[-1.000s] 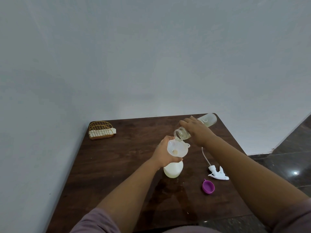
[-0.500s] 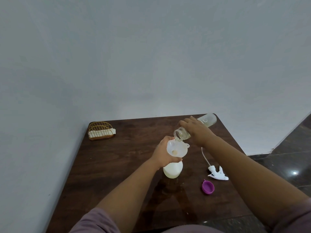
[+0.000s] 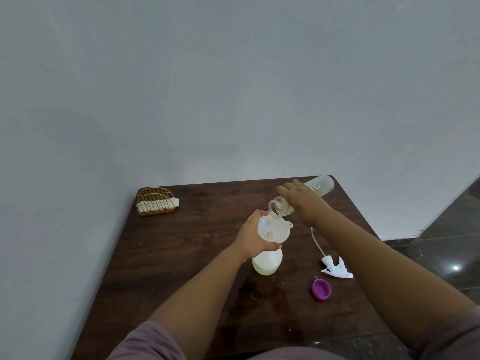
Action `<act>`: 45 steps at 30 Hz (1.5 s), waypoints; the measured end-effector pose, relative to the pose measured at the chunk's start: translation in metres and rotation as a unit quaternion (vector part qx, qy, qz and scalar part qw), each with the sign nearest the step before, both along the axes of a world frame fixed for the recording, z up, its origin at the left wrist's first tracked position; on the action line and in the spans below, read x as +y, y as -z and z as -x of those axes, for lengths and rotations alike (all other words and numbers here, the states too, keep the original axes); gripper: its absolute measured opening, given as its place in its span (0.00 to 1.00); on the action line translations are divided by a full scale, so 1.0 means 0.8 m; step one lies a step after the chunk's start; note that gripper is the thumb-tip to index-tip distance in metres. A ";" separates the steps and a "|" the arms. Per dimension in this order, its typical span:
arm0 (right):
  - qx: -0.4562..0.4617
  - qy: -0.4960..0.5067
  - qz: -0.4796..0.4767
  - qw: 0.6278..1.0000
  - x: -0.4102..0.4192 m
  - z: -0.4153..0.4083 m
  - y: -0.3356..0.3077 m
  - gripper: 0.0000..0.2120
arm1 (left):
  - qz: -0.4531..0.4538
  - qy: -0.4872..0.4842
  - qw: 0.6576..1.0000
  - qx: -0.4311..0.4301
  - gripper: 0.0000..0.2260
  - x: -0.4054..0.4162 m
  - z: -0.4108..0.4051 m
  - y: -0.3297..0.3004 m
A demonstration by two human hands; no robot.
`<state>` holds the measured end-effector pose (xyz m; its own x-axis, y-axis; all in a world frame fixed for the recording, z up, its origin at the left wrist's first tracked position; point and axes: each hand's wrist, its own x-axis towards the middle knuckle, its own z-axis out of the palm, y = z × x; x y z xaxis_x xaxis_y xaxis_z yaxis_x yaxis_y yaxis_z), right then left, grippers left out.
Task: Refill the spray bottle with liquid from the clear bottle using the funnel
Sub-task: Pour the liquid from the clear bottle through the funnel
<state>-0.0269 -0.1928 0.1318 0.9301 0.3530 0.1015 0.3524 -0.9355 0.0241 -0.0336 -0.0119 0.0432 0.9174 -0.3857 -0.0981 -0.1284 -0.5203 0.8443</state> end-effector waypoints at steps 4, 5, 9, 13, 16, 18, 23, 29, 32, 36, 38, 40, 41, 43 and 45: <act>0.000 -0.002 0.001 1.000 0.000 0.000 -0.001 0.23 | 0.003 -0.002 1.000 0.000 0.36 0.000 0.000 -0.001; 0.000 -0.001 0.002 1.000 0.000 0.000 -0.001 0.23 | 0.003 -0.002 1.000 0.000 0.36 0.001 0.000 -0.001; 0.007 -0.001 0.007 1.000 -0.003 -0.002 0.002 0.23 | 0.006 -0.001 1.000 0.003 0.36 0.001 0.001 -0.001; 0.004 0.001 0.002 1.000 -0.003 0.000 0.000 0.23 | 0.004 -0.001 1.000 0.003 0.36 0.000 0.002 -0.003; 0.004 0.003 0.001 1.000 -0.001 0.001 -0.002 0.22 | 0.003 -0.002 1.000 0.000 0.36 0.000 0.003 -0.003; 0.004 0.002 -0.004 1.000 -0.001 0.001 0.000 0.22 | 0.000 -0.003 1.000 0.001 0.36 -0.001 0.003 -0.004; 0.007 0.004 -0.001 1.000 -0.001 0.000 0.001 0.23 | 0.002 -0.004 1.000 0.001 0.36 -0.001 0.004 -0.003; 0.010 0.003 -0.006 1.000 -0.003 -0.002 0.003 0.23 | 0.004 -0.003 1.000 0.003 0.36 -0.001 0.004 -0.004; 0.012 0.002 -0.003 1.000 -0.003 -0.002 0.003 0.24 | 0.006 -0.002 1.000 0.003 0.36 -0.001 0.003 -0.005; 0.011 0.002 0.002 1.000 -0.004 -0.002 0.004 0.24 | 0.008 -0.001 1.000 0.002 0.36 0.000 0.004 -0.006; 0.008 -0.001 0.003 1.000 -0.004 -0.001 0.004 0.24 | 0.008 0.000 1.000 0.000 0.36 0.000 0.004 -0.005; 0.003 -0.001 0.003 1.000 -0.004 0.000 0.003 0.24 | 0.007 0.000 1.000 -0.002 0.36 0.000 0.004 -0.005; 0.002 0.000 0.004 1.000 -0.003 0.001 0.002 0.24 | 0.006 0.000 1.000 -0.002 0.36 0.000 0.004 -0.006; 0.002 0.003 0.006 1.000 -0.003 0.002 0.000 0.24 | 0.008 -0.001 1.000 -0.003 0.36 0.000 0.004 -0.006; 0.004 0.007 0.008 1.000 -0.002 0.003 -0.001 0.24 | 0.007 -0.002 1.000 -0.003 0.35 0.000 0.004 -0.006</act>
